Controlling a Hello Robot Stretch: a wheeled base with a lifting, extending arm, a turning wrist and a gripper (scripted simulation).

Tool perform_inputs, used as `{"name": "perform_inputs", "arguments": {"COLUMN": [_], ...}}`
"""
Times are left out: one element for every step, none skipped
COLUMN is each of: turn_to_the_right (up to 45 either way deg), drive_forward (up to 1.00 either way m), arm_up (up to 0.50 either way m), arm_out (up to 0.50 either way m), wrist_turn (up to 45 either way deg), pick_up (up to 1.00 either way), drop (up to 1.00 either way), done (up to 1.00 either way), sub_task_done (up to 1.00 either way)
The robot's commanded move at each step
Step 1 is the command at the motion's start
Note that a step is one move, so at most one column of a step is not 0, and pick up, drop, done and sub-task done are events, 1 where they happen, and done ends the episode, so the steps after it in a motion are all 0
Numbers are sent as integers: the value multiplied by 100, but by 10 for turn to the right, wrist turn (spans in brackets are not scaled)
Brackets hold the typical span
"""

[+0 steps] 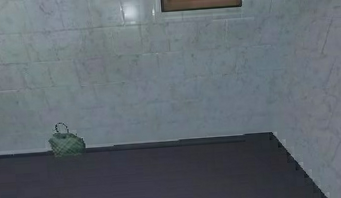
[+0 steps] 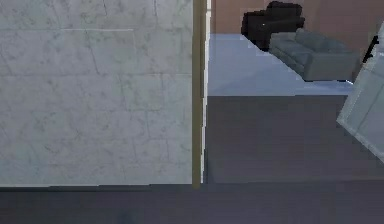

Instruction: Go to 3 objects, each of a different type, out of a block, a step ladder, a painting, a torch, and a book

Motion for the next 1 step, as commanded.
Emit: {"name": "perform_inputs", "arguments": {"turn_to_the_right": [0], "drive_forward": [100], "arm_up": [0], "arm_out": [0], "wrist_turn": [0], "pick_up": [0], "drop": [0], "done": [0], "sub_task_done": [0]}}
